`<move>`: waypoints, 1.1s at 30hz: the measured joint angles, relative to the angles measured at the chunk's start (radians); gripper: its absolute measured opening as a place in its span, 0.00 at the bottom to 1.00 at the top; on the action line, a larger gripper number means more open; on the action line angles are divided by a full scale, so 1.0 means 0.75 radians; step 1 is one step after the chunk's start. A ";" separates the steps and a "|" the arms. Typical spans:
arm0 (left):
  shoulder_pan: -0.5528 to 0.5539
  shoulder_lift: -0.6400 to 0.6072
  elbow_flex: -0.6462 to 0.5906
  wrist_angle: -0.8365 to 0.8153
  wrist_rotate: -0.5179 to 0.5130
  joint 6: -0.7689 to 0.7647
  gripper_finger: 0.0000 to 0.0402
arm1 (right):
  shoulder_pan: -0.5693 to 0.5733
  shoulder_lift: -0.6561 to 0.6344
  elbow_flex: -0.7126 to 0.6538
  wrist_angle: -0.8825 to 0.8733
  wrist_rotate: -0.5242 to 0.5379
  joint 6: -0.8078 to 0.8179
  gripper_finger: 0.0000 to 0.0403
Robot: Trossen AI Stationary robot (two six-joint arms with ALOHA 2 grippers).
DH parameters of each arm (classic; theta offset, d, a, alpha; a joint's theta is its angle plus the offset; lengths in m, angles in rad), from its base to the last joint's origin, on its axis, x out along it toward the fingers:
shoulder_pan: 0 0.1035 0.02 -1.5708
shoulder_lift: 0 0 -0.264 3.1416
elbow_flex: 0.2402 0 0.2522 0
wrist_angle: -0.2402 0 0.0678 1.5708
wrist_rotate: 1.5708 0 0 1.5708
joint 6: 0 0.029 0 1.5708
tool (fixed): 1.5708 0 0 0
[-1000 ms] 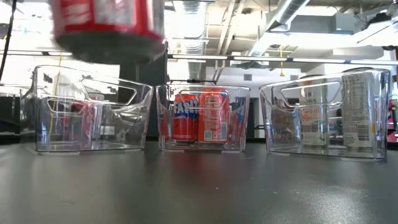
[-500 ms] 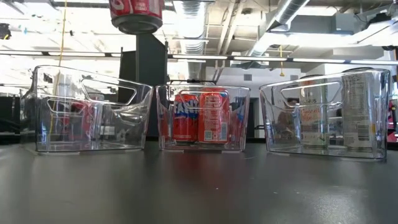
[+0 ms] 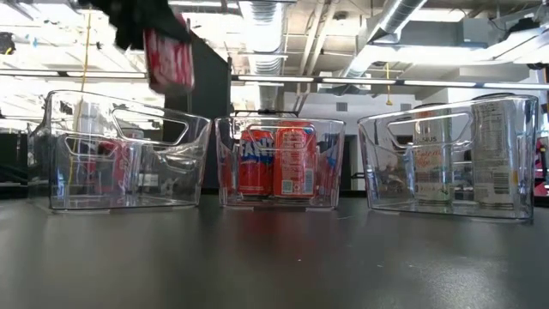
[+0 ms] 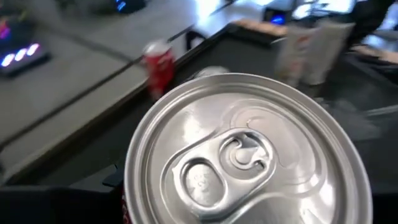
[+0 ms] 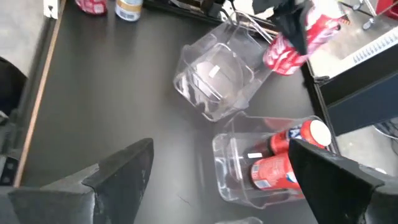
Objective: Sort soda cans
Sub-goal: Put the bottom center red soda can into the left transparent bin
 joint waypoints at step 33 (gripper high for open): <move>0.158 -0.121 -0.341 -0.348 -0.013 -0.484 0.71 | -0.016 0.000 0.000 -0.007 -0.001 0.109 0.96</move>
